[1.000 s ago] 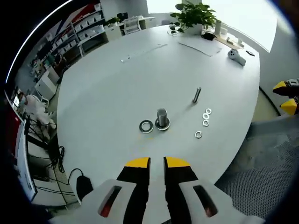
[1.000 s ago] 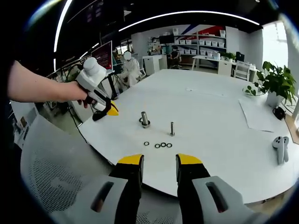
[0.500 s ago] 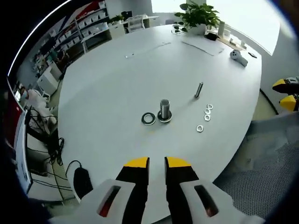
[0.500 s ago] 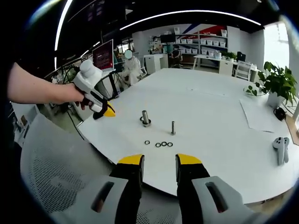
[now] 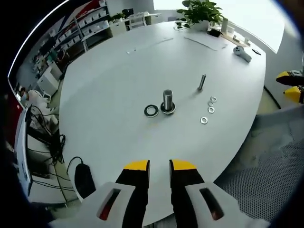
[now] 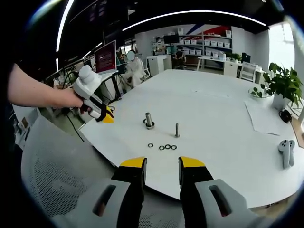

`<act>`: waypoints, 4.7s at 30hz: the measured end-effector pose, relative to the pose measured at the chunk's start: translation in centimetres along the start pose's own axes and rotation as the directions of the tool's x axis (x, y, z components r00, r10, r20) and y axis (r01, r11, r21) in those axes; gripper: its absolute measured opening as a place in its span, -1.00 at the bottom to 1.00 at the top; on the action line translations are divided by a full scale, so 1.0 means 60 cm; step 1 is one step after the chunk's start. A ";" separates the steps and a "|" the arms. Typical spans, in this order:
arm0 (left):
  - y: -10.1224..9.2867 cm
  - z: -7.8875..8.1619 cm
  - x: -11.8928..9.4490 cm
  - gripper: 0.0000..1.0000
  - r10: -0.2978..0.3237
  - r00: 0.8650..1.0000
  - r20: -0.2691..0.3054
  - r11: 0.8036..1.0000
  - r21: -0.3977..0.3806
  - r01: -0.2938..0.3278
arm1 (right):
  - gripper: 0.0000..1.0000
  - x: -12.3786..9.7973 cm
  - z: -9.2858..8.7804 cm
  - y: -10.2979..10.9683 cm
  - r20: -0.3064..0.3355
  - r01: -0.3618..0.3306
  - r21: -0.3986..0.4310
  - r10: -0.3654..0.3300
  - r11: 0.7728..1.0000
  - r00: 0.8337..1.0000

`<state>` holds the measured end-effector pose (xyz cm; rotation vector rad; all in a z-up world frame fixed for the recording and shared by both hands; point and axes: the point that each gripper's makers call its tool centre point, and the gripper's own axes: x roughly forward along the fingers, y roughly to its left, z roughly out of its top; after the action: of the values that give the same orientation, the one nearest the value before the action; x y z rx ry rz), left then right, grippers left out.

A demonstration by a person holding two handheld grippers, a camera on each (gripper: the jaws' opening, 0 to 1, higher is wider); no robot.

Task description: Place the washer onto the threaded stud by aligning its center hole with the stud, sliding it down to the base, and recovering from edge contact or off-axis alignment until the washer reaches the visible bottom stop.

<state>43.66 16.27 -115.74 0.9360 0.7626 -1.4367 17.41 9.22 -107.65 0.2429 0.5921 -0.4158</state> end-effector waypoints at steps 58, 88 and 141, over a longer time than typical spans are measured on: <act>0.033 0.057 0.082 -0.61 -0.062 0.998 -0.032 0.990 0.121 0.066 | -0.41 0.002 -0.010 -0.010 -0.029 0.030 -0.006 -0.030 1.000 0.999; 0.024 0.132 0.204 -0.54 -0.217 0.971 -0.100 0.904 0.354 0.239 | -0.41 -0.002 -0.016 -0.020 -0.045 0.053 0.017 -0.052 0.998 0.998; 0.033 0.074 0.201 -0.55 -0.177 0.950 -0.255 0.907 0.333 0.259 | -0.41 -0.003 -0.012 -0.022 -0.031 0.062 0.027 -0.061 0.998 0.998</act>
<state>45.41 6.55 -124.23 1.3460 0.7981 -1.7289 16.33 8.31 -108.26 0.2587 0.6249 -0.4809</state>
